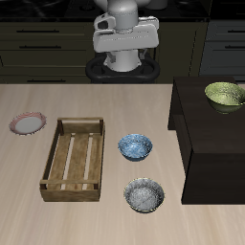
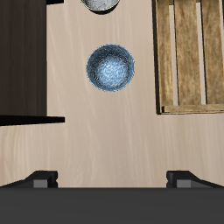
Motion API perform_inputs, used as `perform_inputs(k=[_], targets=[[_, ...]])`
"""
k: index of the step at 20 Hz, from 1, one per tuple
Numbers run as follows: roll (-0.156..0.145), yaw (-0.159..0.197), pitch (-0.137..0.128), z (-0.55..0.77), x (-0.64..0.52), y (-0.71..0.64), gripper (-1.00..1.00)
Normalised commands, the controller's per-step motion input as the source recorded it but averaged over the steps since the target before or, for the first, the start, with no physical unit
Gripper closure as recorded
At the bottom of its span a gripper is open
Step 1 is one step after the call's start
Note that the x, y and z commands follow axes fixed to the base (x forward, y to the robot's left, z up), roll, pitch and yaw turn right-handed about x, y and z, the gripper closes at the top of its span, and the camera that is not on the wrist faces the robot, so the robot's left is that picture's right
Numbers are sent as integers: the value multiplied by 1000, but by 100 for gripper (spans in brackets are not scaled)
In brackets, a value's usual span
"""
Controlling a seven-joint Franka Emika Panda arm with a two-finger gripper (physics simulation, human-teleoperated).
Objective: Place the blue bowl on the plate
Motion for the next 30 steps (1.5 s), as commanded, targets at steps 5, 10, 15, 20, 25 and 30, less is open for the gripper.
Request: perform_inputs(k=[5, 10, 15, 20, 25, 30], targets=[[-47, 15, -3, -25, 378, -69, -100], [-45, 14, -21, -5, 324, -96, -100], [-1, -21, -37, -41, 244, -81, -100], [-5, -8, -31, -58, 183, -56, -100], [-9, -4, -17, -80, 149, -37, -100], [-5, -10, -19, -53, 195, 7, -100]])
